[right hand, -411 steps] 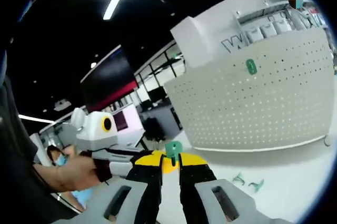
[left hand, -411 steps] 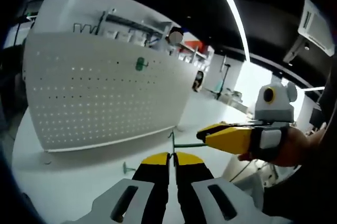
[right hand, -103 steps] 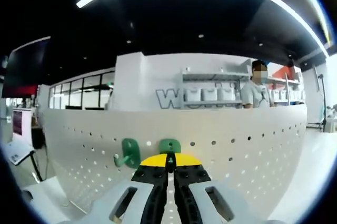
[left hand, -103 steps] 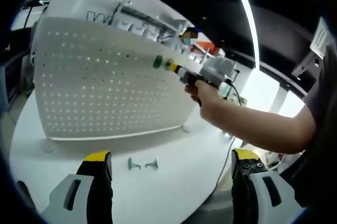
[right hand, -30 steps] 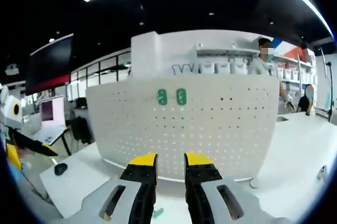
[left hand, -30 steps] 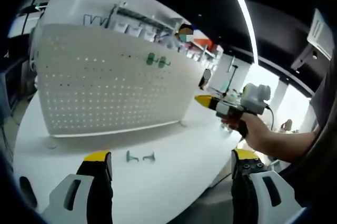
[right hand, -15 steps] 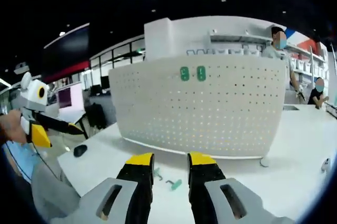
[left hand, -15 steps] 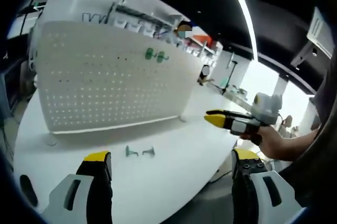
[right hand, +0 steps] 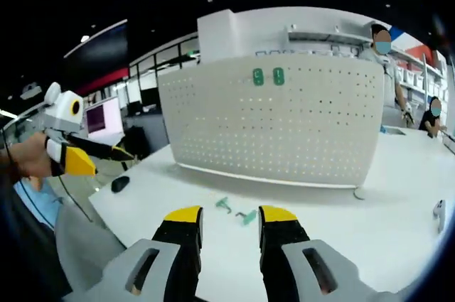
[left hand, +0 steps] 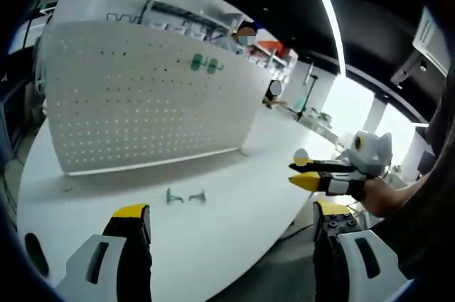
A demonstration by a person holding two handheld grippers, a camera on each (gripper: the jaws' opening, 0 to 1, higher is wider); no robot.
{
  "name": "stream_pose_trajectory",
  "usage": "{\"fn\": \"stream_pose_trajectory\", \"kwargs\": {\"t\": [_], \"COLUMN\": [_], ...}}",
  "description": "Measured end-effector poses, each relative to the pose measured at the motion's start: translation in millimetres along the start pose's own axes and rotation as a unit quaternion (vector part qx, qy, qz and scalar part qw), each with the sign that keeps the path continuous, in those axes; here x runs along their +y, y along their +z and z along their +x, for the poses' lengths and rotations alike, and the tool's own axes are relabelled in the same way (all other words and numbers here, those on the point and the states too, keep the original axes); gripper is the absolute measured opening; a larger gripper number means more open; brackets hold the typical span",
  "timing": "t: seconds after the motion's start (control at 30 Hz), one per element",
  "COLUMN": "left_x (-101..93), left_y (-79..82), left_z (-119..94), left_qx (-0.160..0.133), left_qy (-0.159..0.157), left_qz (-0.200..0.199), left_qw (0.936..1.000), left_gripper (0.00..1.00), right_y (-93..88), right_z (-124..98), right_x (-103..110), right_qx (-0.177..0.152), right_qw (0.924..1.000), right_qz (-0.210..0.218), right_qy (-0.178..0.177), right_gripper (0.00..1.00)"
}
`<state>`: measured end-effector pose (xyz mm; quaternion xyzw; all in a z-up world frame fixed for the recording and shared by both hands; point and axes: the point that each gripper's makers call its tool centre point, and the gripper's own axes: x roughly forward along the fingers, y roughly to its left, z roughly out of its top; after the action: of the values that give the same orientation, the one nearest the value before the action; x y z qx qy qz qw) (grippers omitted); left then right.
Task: Insert the hook assembly into the mounting plate slot until the hook locks in place.
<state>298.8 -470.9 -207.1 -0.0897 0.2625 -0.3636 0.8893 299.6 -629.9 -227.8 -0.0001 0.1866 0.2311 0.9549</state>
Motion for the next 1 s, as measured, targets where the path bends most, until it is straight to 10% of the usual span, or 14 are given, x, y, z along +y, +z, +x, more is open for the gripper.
{"fn": "stream_pose_trajectory", "kwargs": {"t": [1.0], "left_x": [6.3], "left_y": [-58.5], "left_z": [10.7], "left_qx": [0.088], "left_qy": [-0.017], "left_qz": [0.029], "left_qw": [0.9956], "left_gripper": [0.99], "right_y": [-54.4], "right_z": [-27.5], "right_x": [37.6], "right_qx": [0.080], "right_qw": [0.9931], "right_qz": [0.058], "right_qy": [0.063], "right_gripper": [0.49]}}
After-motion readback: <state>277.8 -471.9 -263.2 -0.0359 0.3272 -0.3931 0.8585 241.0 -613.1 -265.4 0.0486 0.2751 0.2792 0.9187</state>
